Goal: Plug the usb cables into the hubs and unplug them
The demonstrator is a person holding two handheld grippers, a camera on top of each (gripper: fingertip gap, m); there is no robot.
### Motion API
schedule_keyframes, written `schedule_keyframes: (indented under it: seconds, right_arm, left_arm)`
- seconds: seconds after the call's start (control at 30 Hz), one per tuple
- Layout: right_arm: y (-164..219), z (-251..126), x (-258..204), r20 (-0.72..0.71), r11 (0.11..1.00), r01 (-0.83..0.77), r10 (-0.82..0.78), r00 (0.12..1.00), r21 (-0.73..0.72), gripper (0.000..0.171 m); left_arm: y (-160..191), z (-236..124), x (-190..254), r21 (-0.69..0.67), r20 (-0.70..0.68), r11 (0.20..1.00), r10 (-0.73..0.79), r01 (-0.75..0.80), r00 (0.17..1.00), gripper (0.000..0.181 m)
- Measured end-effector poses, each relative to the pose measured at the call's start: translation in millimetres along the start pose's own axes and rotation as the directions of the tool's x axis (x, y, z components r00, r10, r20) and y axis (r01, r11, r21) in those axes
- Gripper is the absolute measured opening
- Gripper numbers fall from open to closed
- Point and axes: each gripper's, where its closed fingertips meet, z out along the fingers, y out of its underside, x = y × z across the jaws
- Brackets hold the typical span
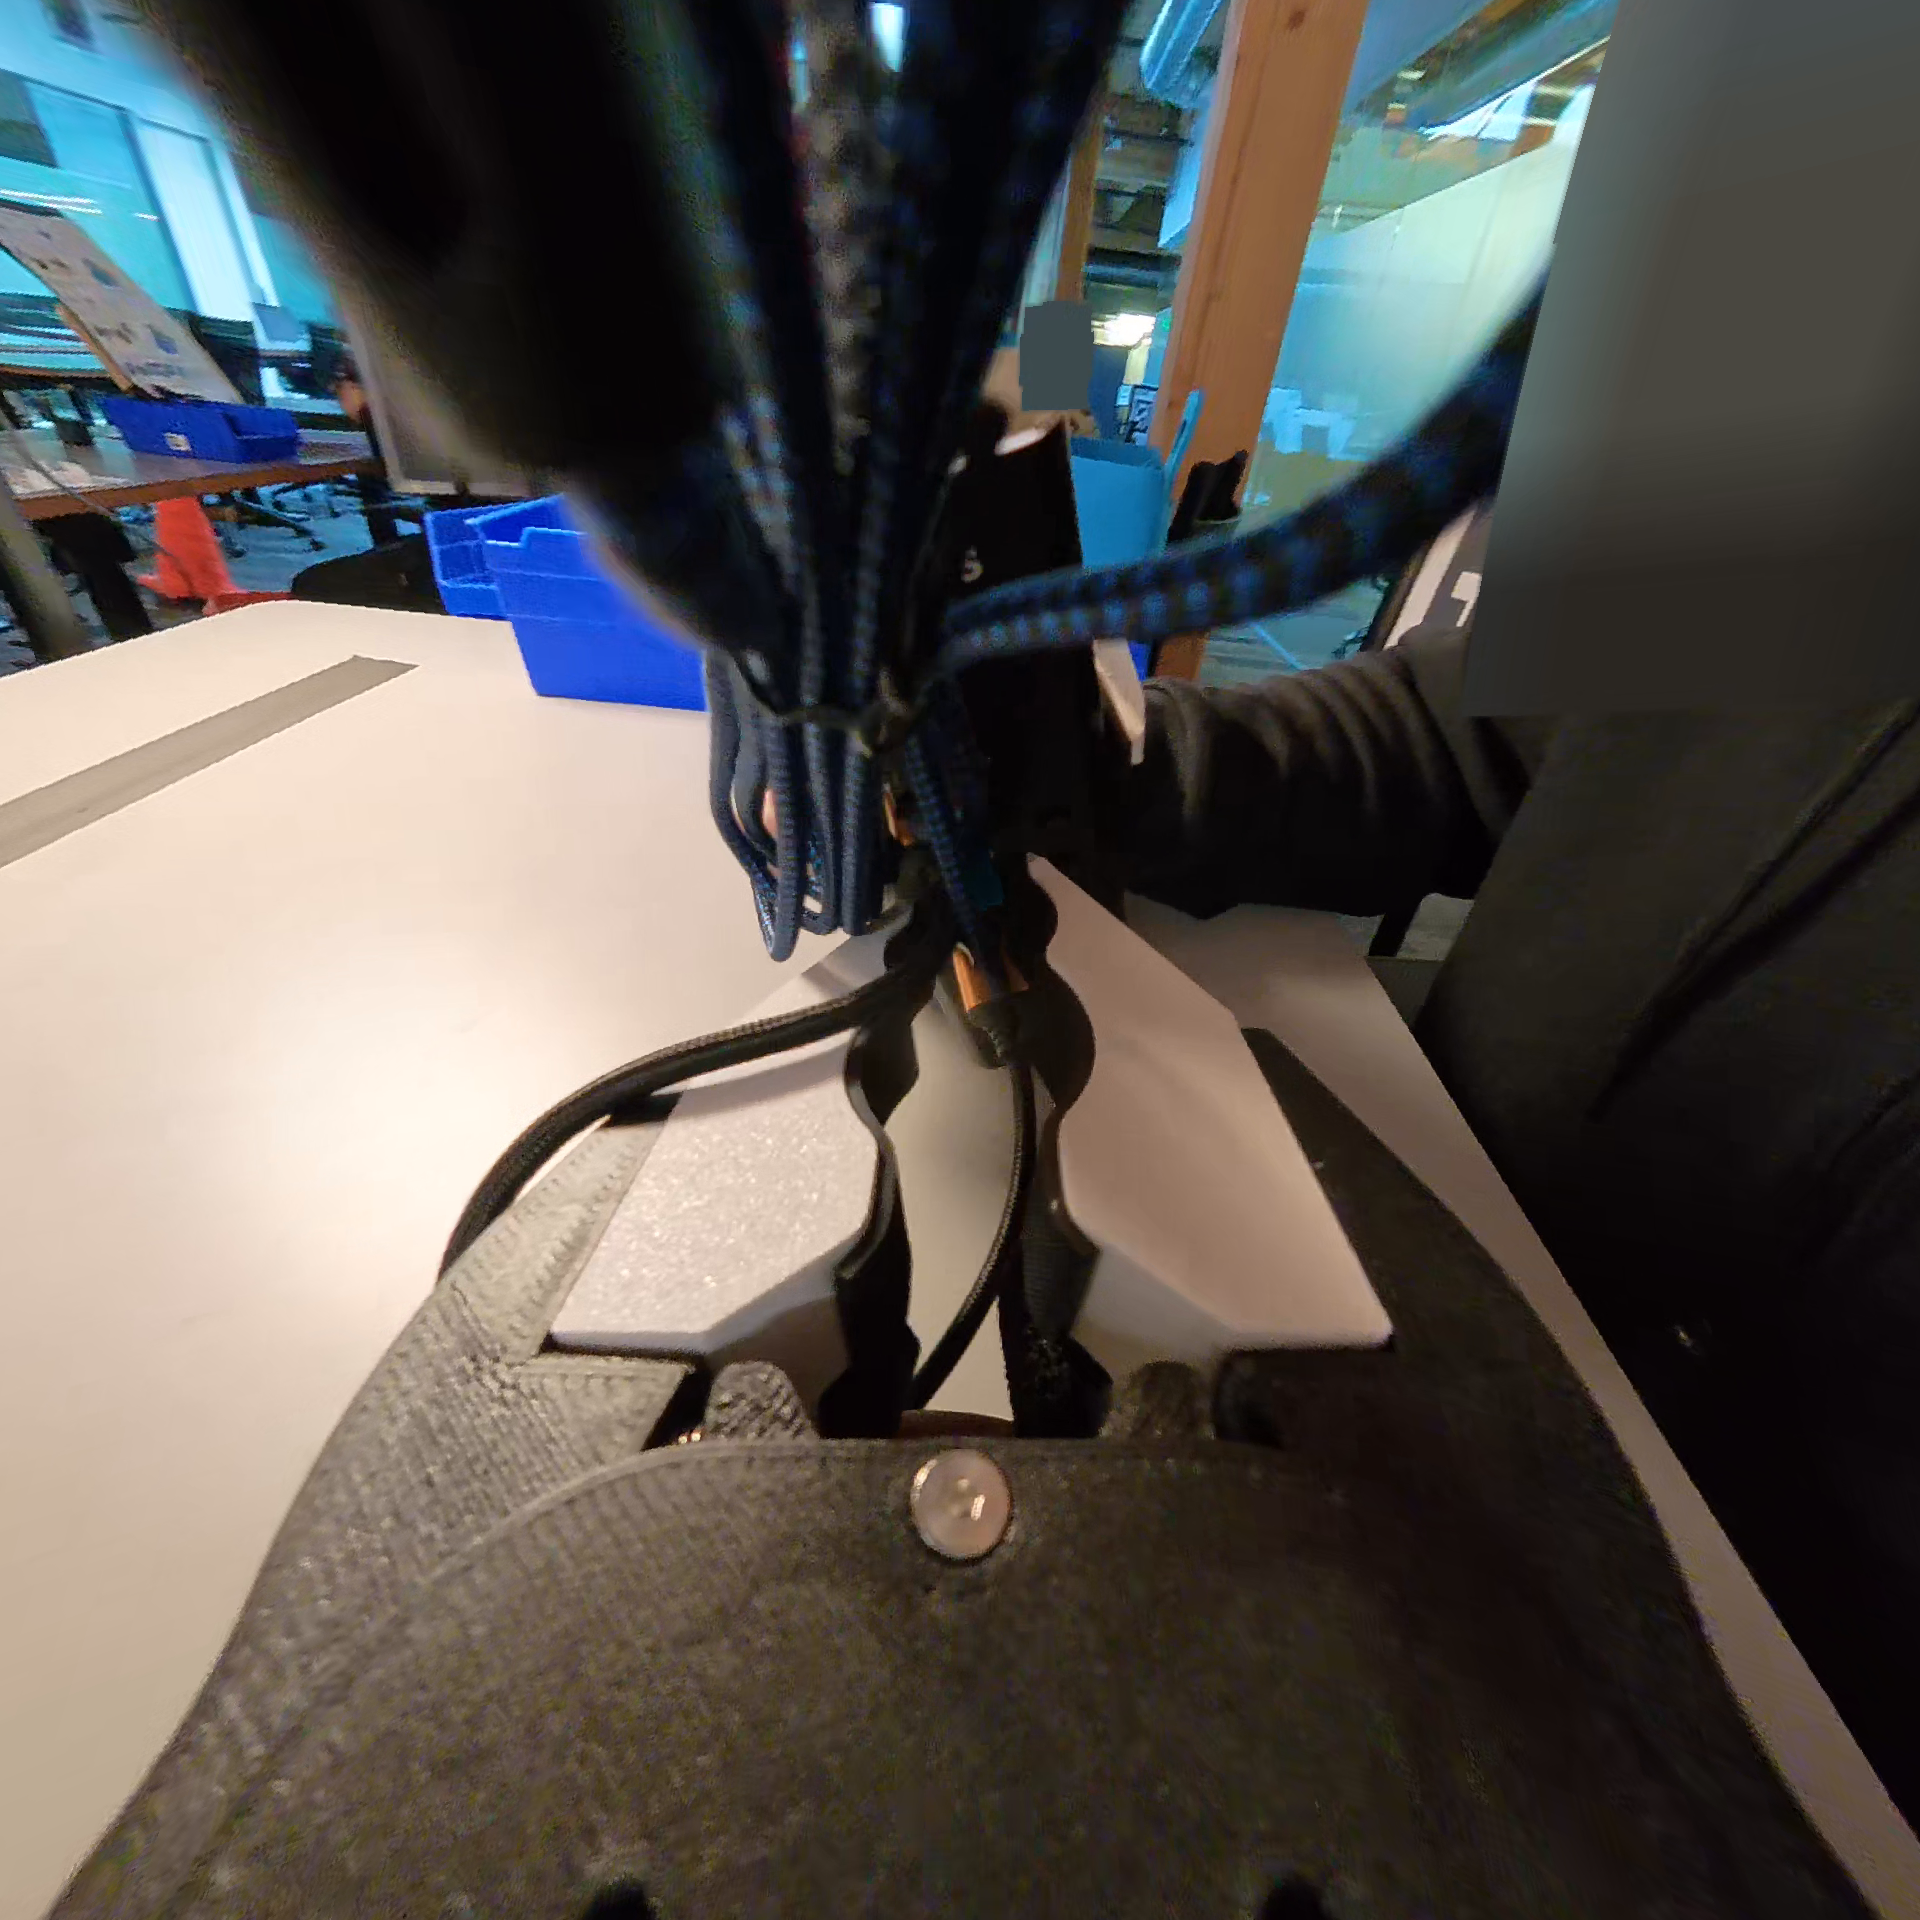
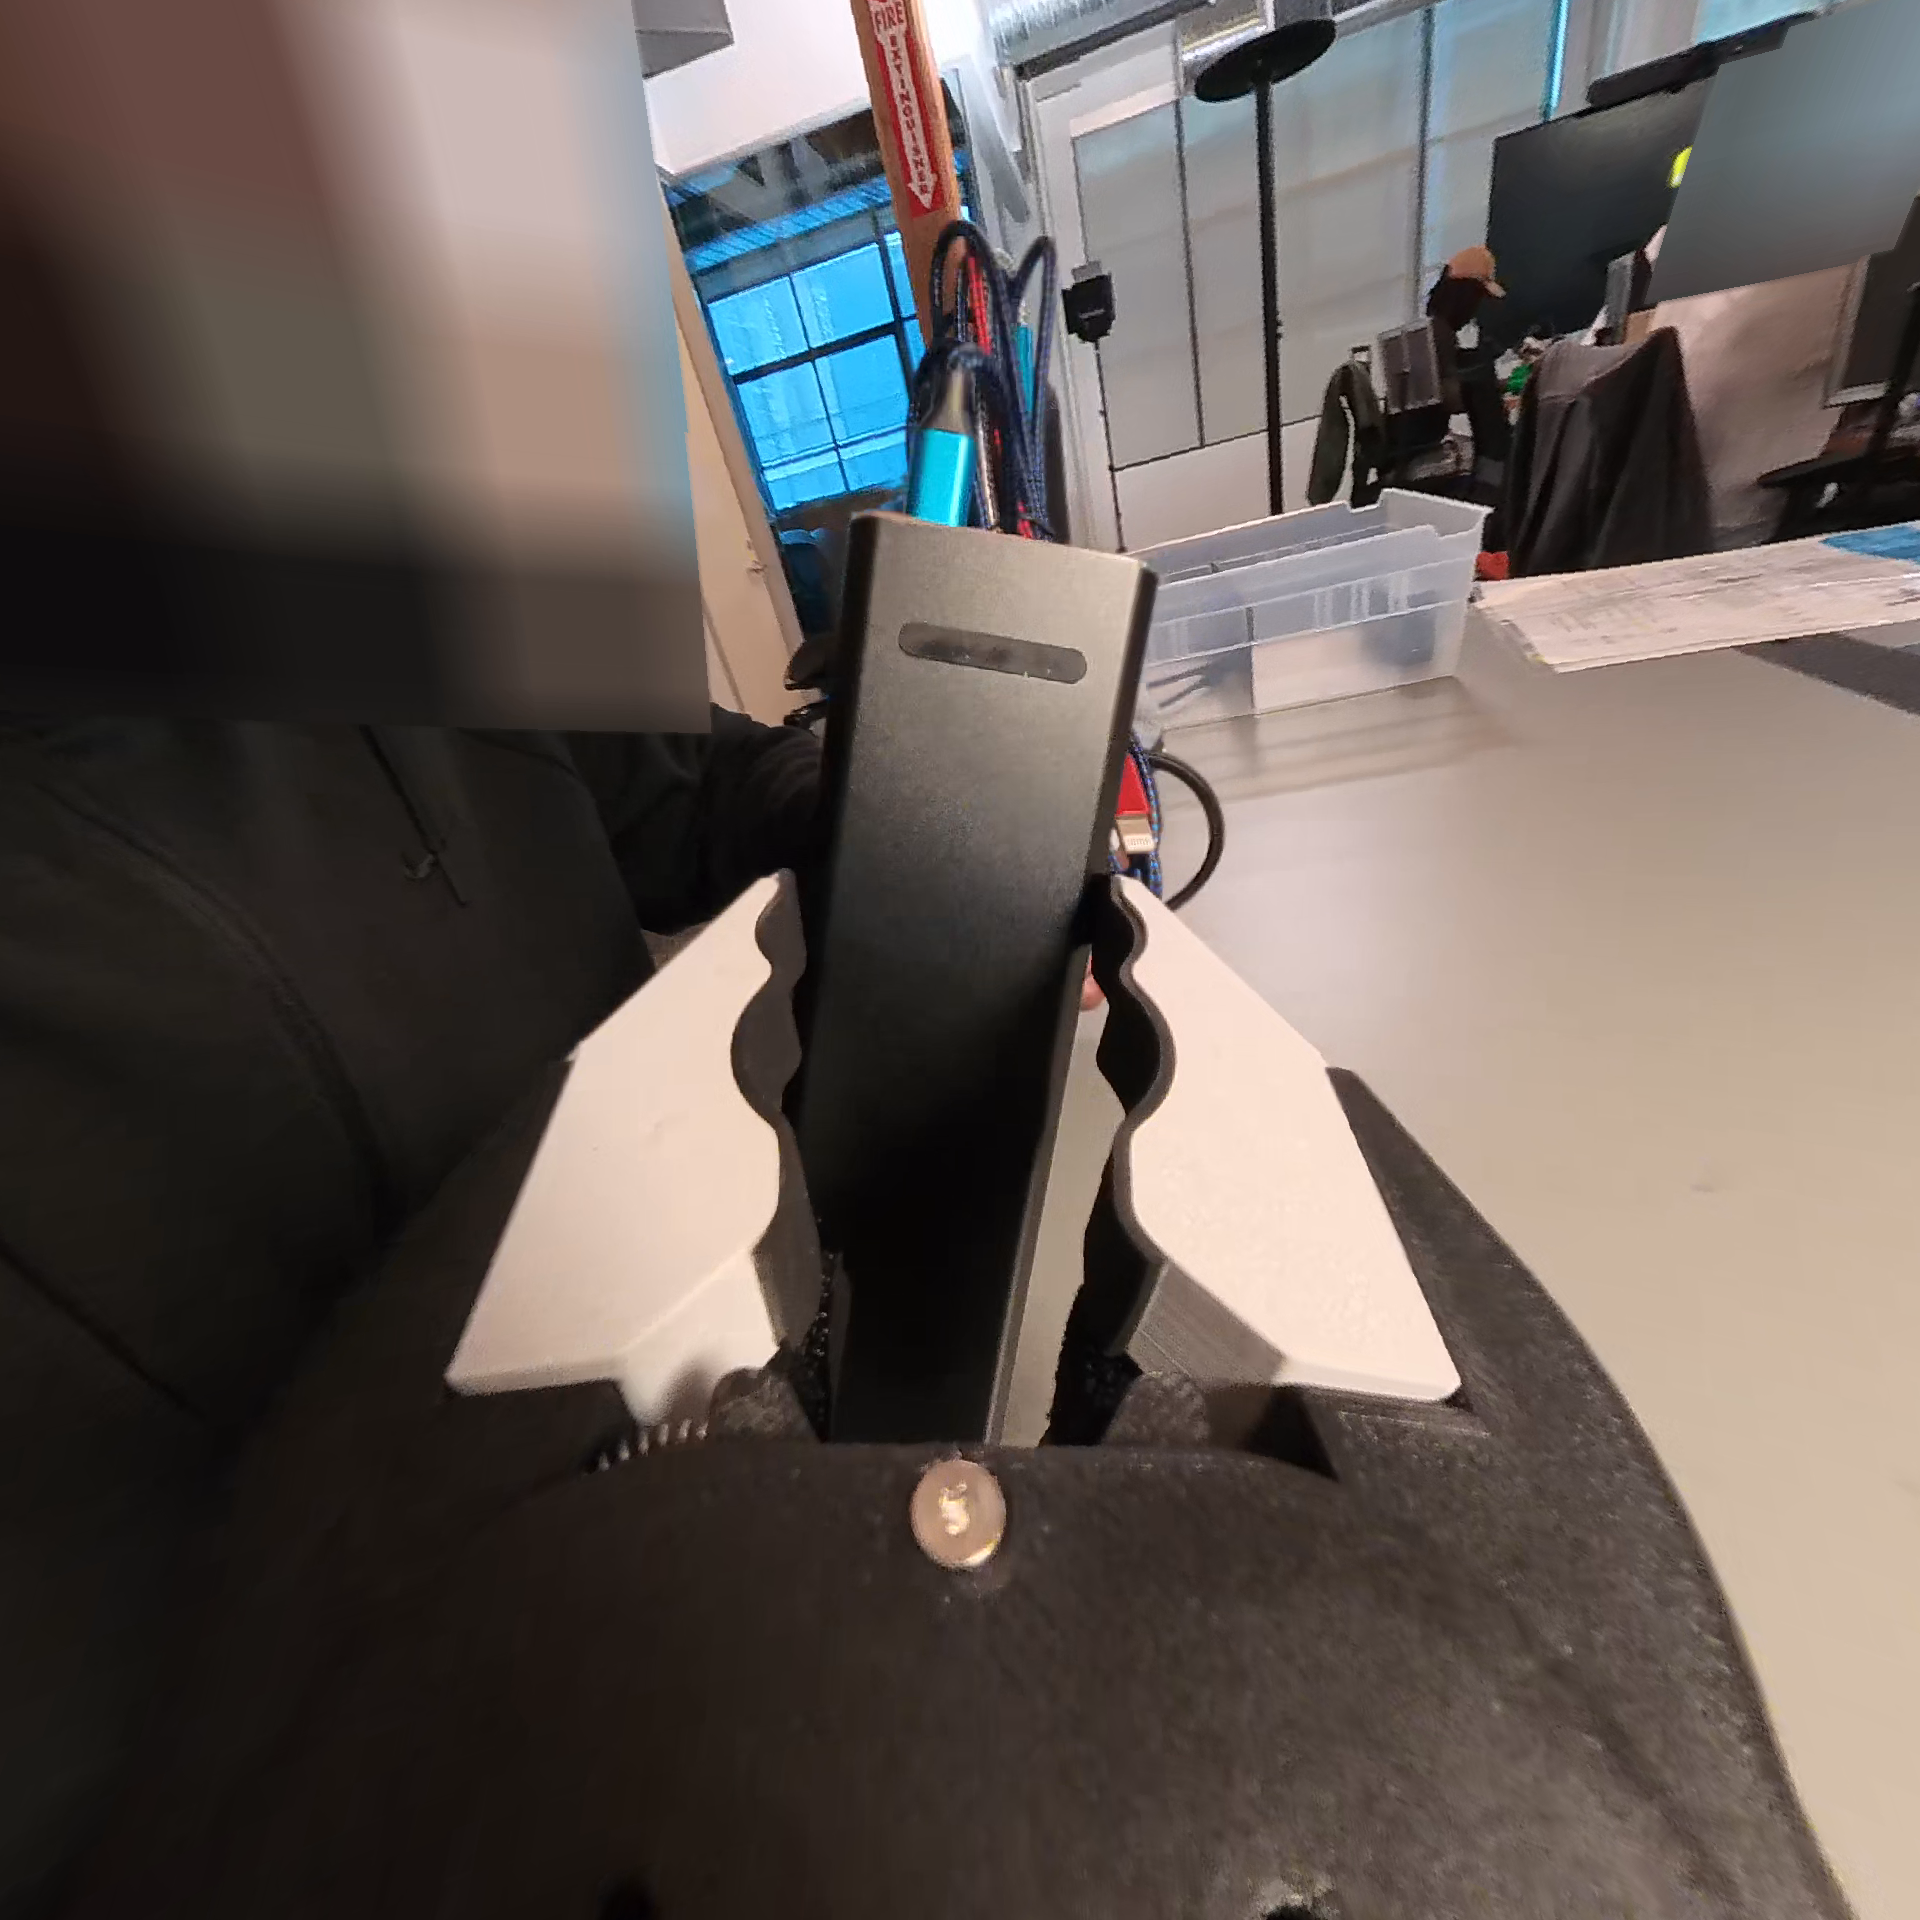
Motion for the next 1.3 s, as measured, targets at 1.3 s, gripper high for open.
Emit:
schedule_keyframes:
  seconds: [1.3]
  right_arm:
    - [44, -48, 74, -0.878, 0.913, -0.065, -0.365, 0.309, -0.402, 0.024]
  left_arm:
    - [7, -6, -62, 0.22, 0.268, 0.864, -0.5, 0.453, 0.823, 0.037]
